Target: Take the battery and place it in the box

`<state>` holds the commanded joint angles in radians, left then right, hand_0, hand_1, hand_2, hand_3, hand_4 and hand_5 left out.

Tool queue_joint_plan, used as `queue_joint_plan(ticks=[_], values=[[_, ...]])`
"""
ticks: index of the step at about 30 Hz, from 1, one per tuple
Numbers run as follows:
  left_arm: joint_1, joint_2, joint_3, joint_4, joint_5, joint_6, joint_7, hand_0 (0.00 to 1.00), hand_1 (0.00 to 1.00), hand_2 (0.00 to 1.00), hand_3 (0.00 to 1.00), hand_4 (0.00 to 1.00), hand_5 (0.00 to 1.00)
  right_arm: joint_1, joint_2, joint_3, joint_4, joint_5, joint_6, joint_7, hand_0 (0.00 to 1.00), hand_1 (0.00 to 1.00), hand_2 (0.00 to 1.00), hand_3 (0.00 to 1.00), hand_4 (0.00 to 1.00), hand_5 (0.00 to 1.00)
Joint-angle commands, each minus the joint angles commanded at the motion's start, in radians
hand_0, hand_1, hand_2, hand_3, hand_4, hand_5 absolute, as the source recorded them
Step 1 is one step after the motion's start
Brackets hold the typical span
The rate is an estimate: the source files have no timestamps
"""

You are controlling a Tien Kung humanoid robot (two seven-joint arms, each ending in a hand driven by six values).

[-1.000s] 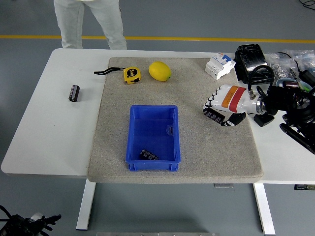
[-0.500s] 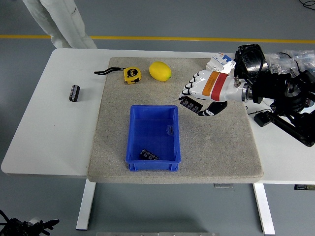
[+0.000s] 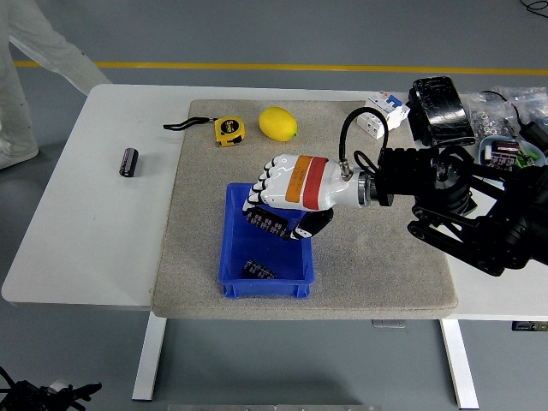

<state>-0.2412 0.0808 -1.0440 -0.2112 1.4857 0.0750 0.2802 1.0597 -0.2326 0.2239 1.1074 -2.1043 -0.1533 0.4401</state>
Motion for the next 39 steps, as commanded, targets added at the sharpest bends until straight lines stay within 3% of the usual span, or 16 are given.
queue_joint_plan(ticks=[3, 4, 9, 10, 16, 17, 22, 23, 24, 33, 34, 35, 39], values=[[0.004, -0.001, -0.012, 0.001, 0.011, 0.001, 0.001, 0.566, 0.579, 0.684, 0.662, 0.625, 0.714, -0.010, 0.025, -0.003, 0.016, -0.001, 0.012, -0.010, 0.606, 0.610, 0.663, 0.581, 0.735, 0.187], [0.005, -0.001, -0.015, 0.001, 0.014, 0.001, 0.001, 0.566, 0.576, 0.683, 0.661, 0.626, 0.716, -0.014, 0.032, -0.003, 0.019, 0.000, 0.018, -0.013, 0.644, 0.659, 0.740, 0.721, 0.813, 0.217], [0.008, -0.002, -0.024, 0.002, 0.021, 0.004, 0.002, 0.566, 0.576, 0.683, 0.661, 0.626, 0.716, -0.037, 0.063, 0.000, 0.015, -0.007, 0.078, -0.031, 0.644, 0.659, 0.740, 0.721, 0.813, 0.217], [0.008, -0.003, -0.028, 0.002, 0.021, 0.006, 0.001, 0.572, 0.577, 0.681, 0.664, 0.625, 0.710, -0.039, 0.066, 0.001, 0.011, -0.008, 0.083, -0.031, 0.681, 0.687, 0.788, 0.883, 0.857, 0.230], [0.017, -0.019, -0.136, 0.016, 0.058, 0.009, -0.019, 0.572, 0.577, 0.681, 0.664, 0.625, 0.710, -0.047, 0.059, -0.002, -0.015, 0.066, 0.109, -0.029, 0.681, 0.687, 0.788, 0.883, 0.857, 0.230], [0.020, -0.024, -0.161, 0.018, 0.057, 0.010, -0.022, 0.652, 0.636, 0.792, 0.731, 0.667, 0.670, -0.047, 0.057, -0.003, -0.017, 0.066, 0.112, -0.030, 0.709, 0.707, 0.860, 0.998, 0.891, 0.241], [0.039, -0.048, -0.270, 0.026, -0.028, 0.047, -0.026, 0.652, 0.636, 0.792, 0.731, 0.667, 0.670, -0.051, 0.047, 0.005, -0.020, 0.070, 0.113, -0.030, 0.709, 0.707, 0.860, 0.998, 0.891, 0.241], [0.042, -0.053, -0.285, 0.027, -0.049, 0.055, -0.028, 0.705, 0.728, 0.865, 0.767, 0.717, 0.685, -0.052, 0.045, 0.010, -0.020, 0.068, 0.114, -0.031, 0.711, 0.715, 0.874, 0.998, 0.898, 0.235], [0.044, -0.057, -0.297, 0.028, -0.073, 0.065, -0.032, 0.705, 0.728, 0.865, 0.767, 0.717, 0.685, -0.054, 0.041, 0.015, -0.019, 0.065, 0.116, -0.033, 0.711, 0.715, 0.874, 0.998, 0.898, 0.235], [0.056, -0.069, -0.319, 0.031, -0.132, 0.075, -0.047, 0.722, 0.749, 0.876, 0.765, 0.680, 0.646, -0.112, -0.020, 0.141, 0.011, 0.063, 0.140, -0.025, 0.710, 0.713, 0.870, 0.986, 0.883, 0.240], [0.057, -0.069, -0.313, 0.031, -0.140, 0.074, -0.049, 0.722, 0.749, 0.876, 0.765, 0.680, 0.646, -0.129, -0.038, 0.173, 0.018, 0.079, 0.147, -0.022, 0.710, 0.713, 0.870, 0.986, 0.883, 0.240], [0.059, -0.070, -0.308, 0.031, -0.146, 0.073, -0.051, 0.730, 0.758, 0.885, 0.758, 0.672, 0.666, -0.141, -0.052, 0.206, 0.022, 0.094, 0.153, -0.021, 0.693, 0.703, 0.830, 0.912, 0.894, 0.251], [0.063, -0.068, -0.287, 0.031, -0.165, 0.068, -0.048, 0.730, 0.758, 0.885, 0.758, 0.672, 0.666, -0.188, -0.100, 0.341, 0.032, 0.161, 0.175, -0.031, 0.693, 0.703, 0.830, 0.912, 0.894, 0.251]])
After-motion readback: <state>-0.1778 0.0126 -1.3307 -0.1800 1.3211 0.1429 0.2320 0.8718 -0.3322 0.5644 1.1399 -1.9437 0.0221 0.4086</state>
